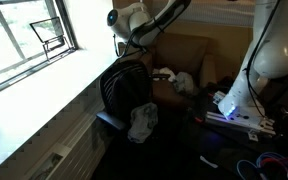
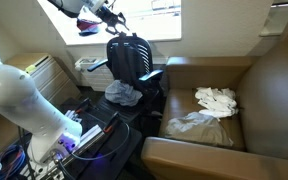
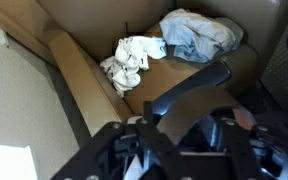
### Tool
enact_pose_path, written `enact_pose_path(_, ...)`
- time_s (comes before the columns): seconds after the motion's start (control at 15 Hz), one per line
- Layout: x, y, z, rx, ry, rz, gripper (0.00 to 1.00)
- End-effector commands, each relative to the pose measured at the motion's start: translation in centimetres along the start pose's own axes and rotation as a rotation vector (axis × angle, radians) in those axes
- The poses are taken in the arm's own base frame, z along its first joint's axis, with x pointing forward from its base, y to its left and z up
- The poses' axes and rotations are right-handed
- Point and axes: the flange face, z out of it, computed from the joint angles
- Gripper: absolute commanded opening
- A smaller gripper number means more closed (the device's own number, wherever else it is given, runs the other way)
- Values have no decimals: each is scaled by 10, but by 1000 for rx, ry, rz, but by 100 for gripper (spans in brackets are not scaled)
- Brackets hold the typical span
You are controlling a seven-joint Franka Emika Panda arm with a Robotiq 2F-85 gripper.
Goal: Put the brown belt on top of the black chair
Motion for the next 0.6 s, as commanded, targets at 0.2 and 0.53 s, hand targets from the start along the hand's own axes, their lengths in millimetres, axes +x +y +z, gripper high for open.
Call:
enact_pose_path(0.2, -6, 29, -22, 236, 254, 127, 99)
enact_pose_path(0.53, -25, 57, -26, 402, 428, 311, 100)
